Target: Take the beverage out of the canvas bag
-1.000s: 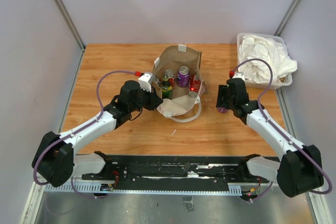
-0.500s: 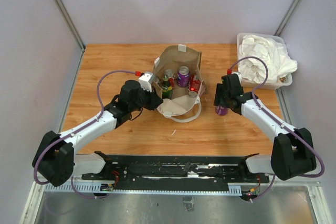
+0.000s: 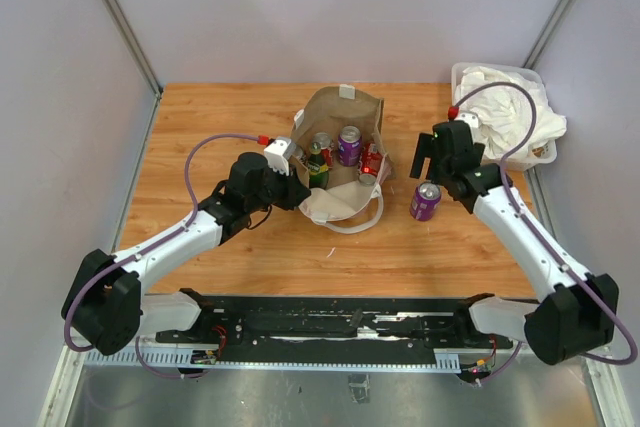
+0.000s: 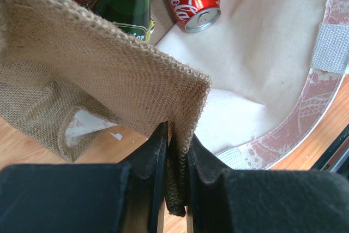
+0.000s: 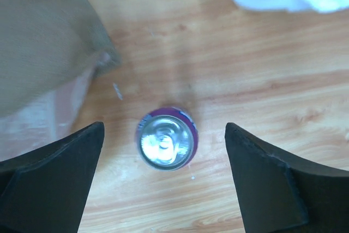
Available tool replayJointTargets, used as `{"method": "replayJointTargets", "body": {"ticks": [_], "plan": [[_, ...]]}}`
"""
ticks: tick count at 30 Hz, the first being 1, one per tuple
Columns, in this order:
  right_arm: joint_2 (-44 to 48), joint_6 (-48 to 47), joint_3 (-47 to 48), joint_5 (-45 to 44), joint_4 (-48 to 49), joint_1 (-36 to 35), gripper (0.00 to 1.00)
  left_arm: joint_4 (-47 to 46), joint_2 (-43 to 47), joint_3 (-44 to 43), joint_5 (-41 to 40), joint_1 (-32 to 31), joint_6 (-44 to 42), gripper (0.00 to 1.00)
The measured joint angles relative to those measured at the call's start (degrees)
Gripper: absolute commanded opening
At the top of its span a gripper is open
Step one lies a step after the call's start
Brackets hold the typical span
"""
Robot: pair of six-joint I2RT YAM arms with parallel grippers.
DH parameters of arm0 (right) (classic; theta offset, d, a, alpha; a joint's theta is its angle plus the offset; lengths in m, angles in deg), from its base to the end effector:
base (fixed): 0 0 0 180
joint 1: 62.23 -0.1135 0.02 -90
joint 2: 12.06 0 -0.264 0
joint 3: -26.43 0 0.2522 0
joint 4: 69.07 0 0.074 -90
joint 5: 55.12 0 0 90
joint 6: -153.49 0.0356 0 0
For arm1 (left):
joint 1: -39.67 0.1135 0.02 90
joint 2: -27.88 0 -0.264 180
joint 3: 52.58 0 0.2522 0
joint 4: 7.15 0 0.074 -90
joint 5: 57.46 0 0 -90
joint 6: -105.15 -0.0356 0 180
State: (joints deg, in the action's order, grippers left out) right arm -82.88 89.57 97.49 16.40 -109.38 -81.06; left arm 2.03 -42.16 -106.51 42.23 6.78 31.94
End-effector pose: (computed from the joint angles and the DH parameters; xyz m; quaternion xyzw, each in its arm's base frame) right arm 0.2572 0.0758 0.2945 0.1242 0.8887 0.0246 0.4406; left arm 0.2242 -0.1521 0.2451 0.1626 0.8271 -0.2888 0.4539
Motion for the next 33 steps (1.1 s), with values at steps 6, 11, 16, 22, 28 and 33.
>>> {"method": "replayJointTargets", "body": {"ticks": [6, 11, 16, 22, 28, 33], "plan": [[2.5, -1.1, 17.5, -6.0, -7.2, -8.5, 0.73, 0.0, 0.0, 0.0, 0.0, 0.0, 0.0, 0.0], [-2.8, -2.4, 33.9, -11.6, -11.7, -20.6, 0.48, -0.2, -0.1, 0.0, 0.3, 0.0, 0.0, 0.01], [-13.1, -2.9, 43.7, -13.2, -16.3, -27.2, 0.11, -0.5, -0.2, 0.0, 0.5, 0.0, 0.2, 0.0], [-25.0, -1.7, 45.5, -10.4, -21.4, -28.7, 0.01, -0.7, -0.2, 0.0, 0.5, 0.0, 0.7, 0.0], [-31.6, 0.8, 45.5, -8.9, -24.9, -28.7, 0.05, -0.9, -0.2, 0.0, 0.7, 0.0, 0.8, 0.01], [-35.8, 3.8, 45.5, -8.5, -26.4, -28.1, 0.34, -1.1, -0.3, 0.0, 0.9, 0.0, 0.8, 0.0]]}}
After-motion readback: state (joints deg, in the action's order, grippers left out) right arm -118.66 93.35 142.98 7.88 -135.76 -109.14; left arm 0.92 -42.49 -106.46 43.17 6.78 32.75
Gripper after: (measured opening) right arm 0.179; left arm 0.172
